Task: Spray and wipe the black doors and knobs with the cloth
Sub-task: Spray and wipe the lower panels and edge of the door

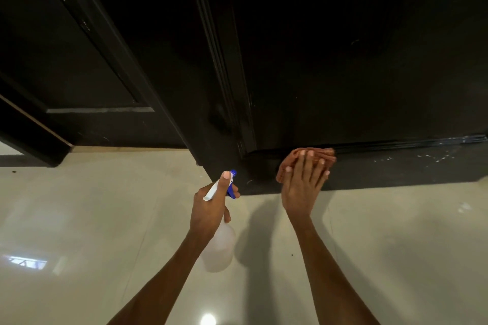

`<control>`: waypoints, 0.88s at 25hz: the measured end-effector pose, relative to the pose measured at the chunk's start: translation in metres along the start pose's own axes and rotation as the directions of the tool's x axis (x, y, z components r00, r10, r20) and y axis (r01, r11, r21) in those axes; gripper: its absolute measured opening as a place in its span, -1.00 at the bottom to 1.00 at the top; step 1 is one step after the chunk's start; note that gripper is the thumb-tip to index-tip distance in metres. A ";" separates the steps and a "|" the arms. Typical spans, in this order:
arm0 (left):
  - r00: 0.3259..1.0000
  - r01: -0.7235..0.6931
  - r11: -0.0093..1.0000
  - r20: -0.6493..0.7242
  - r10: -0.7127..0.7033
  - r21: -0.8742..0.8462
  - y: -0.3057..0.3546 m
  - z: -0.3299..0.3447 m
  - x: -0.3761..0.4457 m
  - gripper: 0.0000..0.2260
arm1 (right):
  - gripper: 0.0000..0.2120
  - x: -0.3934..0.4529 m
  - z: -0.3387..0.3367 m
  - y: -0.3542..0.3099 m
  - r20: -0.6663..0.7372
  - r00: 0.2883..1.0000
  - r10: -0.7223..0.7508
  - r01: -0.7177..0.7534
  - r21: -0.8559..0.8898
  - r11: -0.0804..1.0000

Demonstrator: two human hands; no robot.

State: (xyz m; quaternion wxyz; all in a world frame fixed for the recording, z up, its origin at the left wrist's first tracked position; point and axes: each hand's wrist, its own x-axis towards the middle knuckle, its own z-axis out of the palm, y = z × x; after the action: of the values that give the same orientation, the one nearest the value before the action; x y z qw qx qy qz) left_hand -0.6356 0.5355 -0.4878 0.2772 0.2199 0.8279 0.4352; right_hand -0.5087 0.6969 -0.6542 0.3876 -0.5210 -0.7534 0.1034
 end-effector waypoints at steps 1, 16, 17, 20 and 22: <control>1.000 -0.012 1.000 0.006 0.012 -0.001 -0.004 0.000 0.000 -0.39 | -0.38 0.004 -0.002 -0.010 -0.007 0.994 0.114 -0.113 0.070 0.991; 0.995 0.029 0.999 -0.095 -0.024 0.043 -0.051 -0.010 0.018 -0.35 | -0.55 -0.006 0.044 -0.012 0.764 0.514 -0.390 0.202 0.334 0.921; 0.996 0.030 0.998 -0.088 -0.025 0.062 -0.055 -0.009 0.018 -0.37 | -0.49 -0.005 0.040 0.005 0.723 0.494 -0.483 0.373 0.325 0.869; 0.997 0.060 0.996 -0.060 -0.056 0.072 -0.061 -0.005 0.019 -0.37 | -0.52 -0.005 0.034 0.063 0.697 0.372 -0.613 0.710 0.211 0.671; 0.997 0.063 0.996 -0.039 -0.060 0.065 -0.061 -0.001 0.018 -0.37 | -0.36 -0.002 0.029 0.105 0.657 0.360 -0.663 0.832 0.096 0.547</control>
State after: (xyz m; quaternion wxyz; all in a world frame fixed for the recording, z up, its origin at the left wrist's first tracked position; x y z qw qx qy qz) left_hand -0.6576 0.5141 -0.5438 0.2676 0.1952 0.8532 0.4029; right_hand -0.4544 0.7480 -0.7337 0.0473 -0.0941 -0.9943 -0.0169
